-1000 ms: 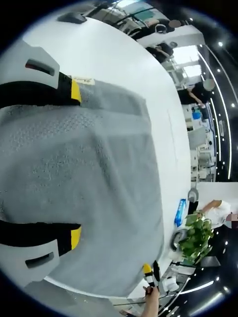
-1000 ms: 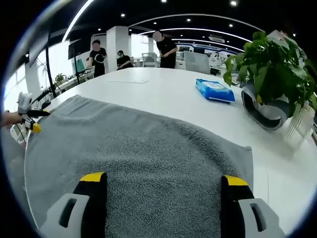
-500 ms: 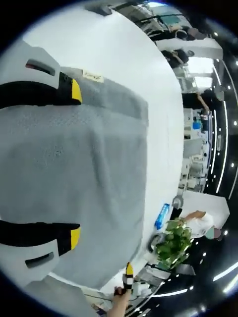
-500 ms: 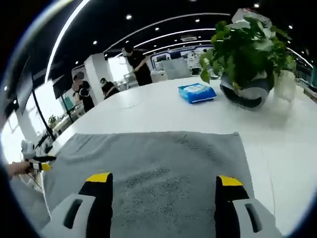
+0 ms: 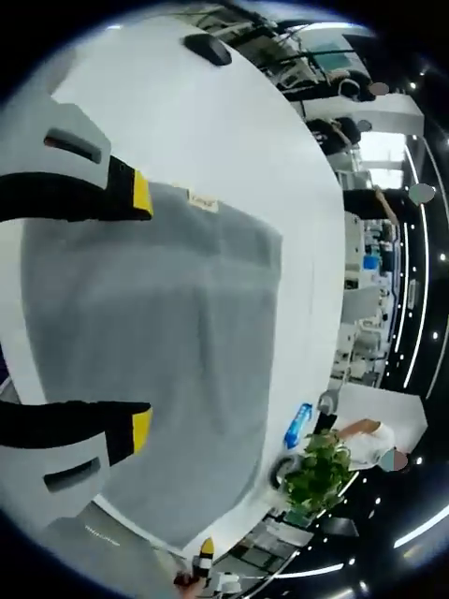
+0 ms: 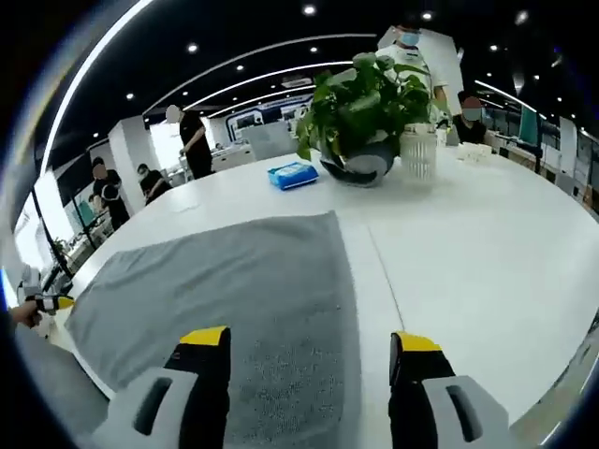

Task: Open the folded towel by lifting each exposed corner and separating the folded layers until the towel lies flat within the target outline without major curled edges

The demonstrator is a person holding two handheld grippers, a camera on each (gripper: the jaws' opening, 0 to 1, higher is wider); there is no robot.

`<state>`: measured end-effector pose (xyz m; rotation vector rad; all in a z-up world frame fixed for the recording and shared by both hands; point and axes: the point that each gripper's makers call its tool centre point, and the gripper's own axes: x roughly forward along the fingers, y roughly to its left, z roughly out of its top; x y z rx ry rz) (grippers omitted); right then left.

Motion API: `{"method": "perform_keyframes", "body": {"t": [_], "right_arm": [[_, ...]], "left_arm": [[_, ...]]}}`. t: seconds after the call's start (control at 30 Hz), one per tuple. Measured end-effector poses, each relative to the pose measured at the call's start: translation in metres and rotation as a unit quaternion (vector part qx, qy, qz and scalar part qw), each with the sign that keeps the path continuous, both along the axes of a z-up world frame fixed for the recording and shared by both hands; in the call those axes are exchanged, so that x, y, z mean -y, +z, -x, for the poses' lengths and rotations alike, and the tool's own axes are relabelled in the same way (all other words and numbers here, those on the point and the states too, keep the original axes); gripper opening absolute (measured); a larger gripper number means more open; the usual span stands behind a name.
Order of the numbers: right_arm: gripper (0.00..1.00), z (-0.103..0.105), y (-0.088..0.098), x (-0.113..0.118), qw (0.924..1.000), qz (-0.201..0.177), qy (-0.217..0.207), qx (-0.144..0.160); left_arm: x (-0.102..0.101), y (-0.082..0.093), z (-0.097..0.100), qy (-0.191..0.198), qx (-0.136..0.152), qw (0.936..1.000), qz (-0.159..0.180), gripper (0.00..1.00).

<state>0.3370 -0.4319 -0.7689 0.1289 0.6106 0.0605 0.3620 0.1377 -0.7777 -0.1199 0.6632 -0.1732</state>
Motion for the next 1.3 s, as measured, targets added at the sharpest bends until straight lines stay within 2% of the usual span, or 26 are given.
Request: {"method": "perform_keyframes", "body": {"t": [0.13,0.17,0.23,0.3,0.33,0.37,0.4,0.43,0.47,0.5,0.57,0.6,0.7,0.77,0.83,0.87,0.93,0.97,1.0,1.03,1.1,1.2,1.3], "right_arm": [[0.24,0.006,0.006,-0.011,0.9979,0.056,0.032,-0.002],[0.16,0.004,0.012,-0.019,0.9968,0.066,0.044,0.006],[0.05,-0.001,0.025,-0.033,0.9962,0.066,0.053,0.022],[0.03,-0.007,0.040,-0.048,0.9942,0.064,0.072,0.049],[0.02,-0.010,0.047,-0.054,0.9927,0.068,0.078,0.061],[0.02,-0.014,0.059,-0.065,0.9873,0.084,0.105,0.084],[0.04,-0.016,0.065,-0.071,0.9837,0.093,0.120,0.096],[0.09,-0.019,0.079,-0.084,0.9729,0.118,0.155,0.125],[0.15,-0.020,0.084,-0.091,0.9693,0.120,0.169,0.132],[0.28,-0.019,0.089,-0.098,0.9659,0.119,0.182,0.140],[0.53,-0.021,0.103,-0.111,0.9601,0.101,0.197,0.171],[0.69,-0.023,0.113,-0.117,0.9588,0.078,0.191,0.195],[0.99,-0.027,0.125,-0.123,0.9580,0.044,0.162,0.233],[0.99,-0.025,0.118,-0.123,0.9656,0.039,0.136,0.218],[1.00,-0.024,0.112,-0.131,0.9657,0.046,0.136,0.217],[1.00,-0.024,0.110,-0.133,0.9658,0.052,0.133,0.217],[1.00,-0.023,0.105,-0.138,0.9662,0.057,0.132,0.214],[0.99,-0.022,0.094,-0.137,0.9662,0.063,0.143,0.205],[0.99,-0.020,0.091,-0.138,0.9629,0.084,0.162,0.199],[1.00,-0.021,0.088,-0.134,0.9602,0.114,0.163,0.196],[0.99,-0.020,0.083,-0.132,0.9563,0.141,0.171,0.191],[0.99,-0.018,0.078,-0.134,0.9631,0.111,0.167,0.180],[0.99,-0.016,0.073,-0.133,0.9635,0.118,0.169,0.171]], "left_arm": [[0.018,0.004,0.003,-0.017,-0.010,0.9998,-0.002,0.37],[0.023,0.007,0.004,-0.023,-0.008,0.9997,-0.003,0.31],[0.034,0.018,0.001,-0.030,0.003,0.9995,0.005,0.24],[0.047,0.041,-0.006,-0.033,0.047,0.9979,0.029,0.18],[0.050,0.049,-0.008,-0.038,0.060,0.9969,0.034,0.11],[0.057,0.063,-0.009,-0.048,0.083,0.9946,0.040,0.09],[0.060,0.071,-0.010,-0.058,0.100,0.9925,0.039,0.10],[0.065,0.087,-0.012,-0.075,0.140,0.9868,0.029,0.13],[0.070,0.103,-0.012,-0.092,0.184,0.9785,0.013,0.15],[0.073,0.110,-0.011,-0.098,0.197,0.9755,0.005,0.19],[0.075,0.124,-0.008,-0.094,0.224,0.9698,-0.015,0.36],[0.075,0.136,-0.007,-0.083,0.252,0.9639,-0.020,0.44],[0.077,0.150,-0.004,-0.057,0.292,0.9545,-0.009,0.69],[0.079,0.150,-0.001,-0.045,0.296,0.9539,-0.012,0.87],[0.081,0.144,0.001,-0.040,0.294,0.9544,-0.031,0.98],[0.080,0.137,0.001,-0.033,0.291,0.9557,-0.034,0.99],[0.078,0.125,0.002,-0.024,0.266,0.9629,-0.039,0.99],[0.074,0.121,0.000,-0.029,0.261,0.9628,-0.066,0.99],[0.068,0.119,-0.003,-0.027,0.264,0.9606,-0.082,0.99],[0.067,0.117,-0.006,-0.026,0.260,0.9626,-0.071,0.99],[0.063,0.109,-0.006,-0.006,0.239,0.9703,-0.034,0.99],[0.054,0.100,-0.004,-0.006,0.229,0.9706,-0.073,0.99],[0.060,0.101,-0.002,-0.016,0.235,0.9695,-0.068,0.99]]}}
